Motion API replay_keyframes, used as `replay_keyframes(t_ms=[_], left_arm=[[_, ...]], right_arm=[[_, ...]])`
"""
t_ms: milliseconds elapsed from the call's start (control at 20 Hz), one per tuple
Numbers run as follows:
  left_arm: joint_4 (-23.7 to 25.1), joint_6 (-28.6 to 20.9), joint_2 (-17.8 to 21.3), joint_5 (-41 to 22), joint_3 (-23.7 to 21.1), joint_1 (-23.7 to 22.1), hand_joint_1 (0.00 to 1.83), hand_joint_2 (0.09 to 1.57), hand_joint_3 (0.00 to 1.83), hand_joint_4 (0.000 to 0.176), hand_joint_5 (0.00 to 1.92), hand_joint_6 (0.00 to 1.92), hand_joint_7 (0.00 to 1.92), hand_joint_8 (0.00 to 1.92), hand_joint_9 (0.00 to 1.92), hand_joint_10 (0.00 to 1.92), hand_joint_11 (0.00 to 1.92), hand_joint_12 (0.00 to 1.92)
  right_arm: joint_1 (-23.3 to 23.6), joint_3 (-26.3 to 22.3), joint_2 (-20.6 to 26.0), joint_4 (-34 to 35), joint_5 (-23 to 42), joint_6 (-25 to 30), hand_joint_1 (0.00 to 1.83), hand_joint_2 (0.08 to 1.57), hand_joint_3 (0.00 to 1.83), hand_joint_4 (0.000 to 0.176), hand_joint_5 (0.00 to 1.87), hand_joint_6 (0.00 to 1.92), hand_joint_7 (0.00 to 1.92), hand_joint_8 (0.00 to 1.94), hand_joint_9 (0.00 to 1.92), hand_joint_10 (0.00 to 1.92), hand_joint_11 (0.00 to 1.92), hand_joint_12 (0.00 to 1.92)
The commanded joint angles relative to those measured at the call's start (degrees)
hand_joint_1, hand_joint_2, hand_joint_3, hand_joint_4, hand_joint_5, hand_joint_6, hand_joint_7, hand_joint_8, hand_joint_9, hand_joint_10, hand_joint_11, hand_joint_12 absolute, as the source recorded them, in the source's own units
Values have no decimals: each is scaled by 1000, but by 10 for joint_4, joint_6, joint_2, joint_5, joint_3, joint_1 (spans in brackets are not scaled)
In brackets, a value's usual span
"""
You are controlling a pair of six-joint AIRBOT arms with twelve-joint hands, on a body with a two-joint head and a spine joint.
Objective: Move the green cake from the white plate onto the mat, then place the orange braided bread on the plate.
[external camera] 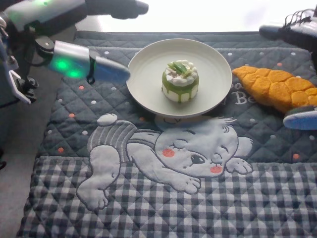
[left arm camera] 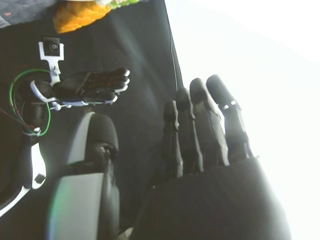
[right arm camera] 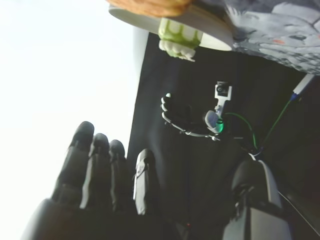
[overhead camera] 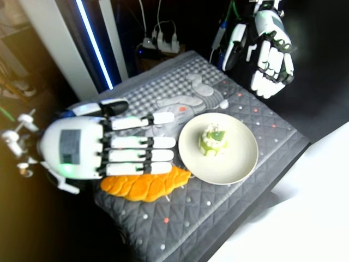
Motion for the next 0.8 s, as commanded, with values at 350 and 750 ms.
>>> replay_keyframes(t_ms=[350,750], left_arm=[[-19,-4,-13,-21,25,-20,775,842,0,37,403,2,495,3,496,8,62,1024],[48,-4,-76,81,71,-82,773,845,3,54,468,4,592,0,581,0,249,651]], right_arm=[[3,-1,-6,13,68,2,811,823,11,0,292,0,286,0,288,1,60,765],[3,-5,-7,9,68,2,804,749,0,38,201,0,236,3,243,8,0,745]])
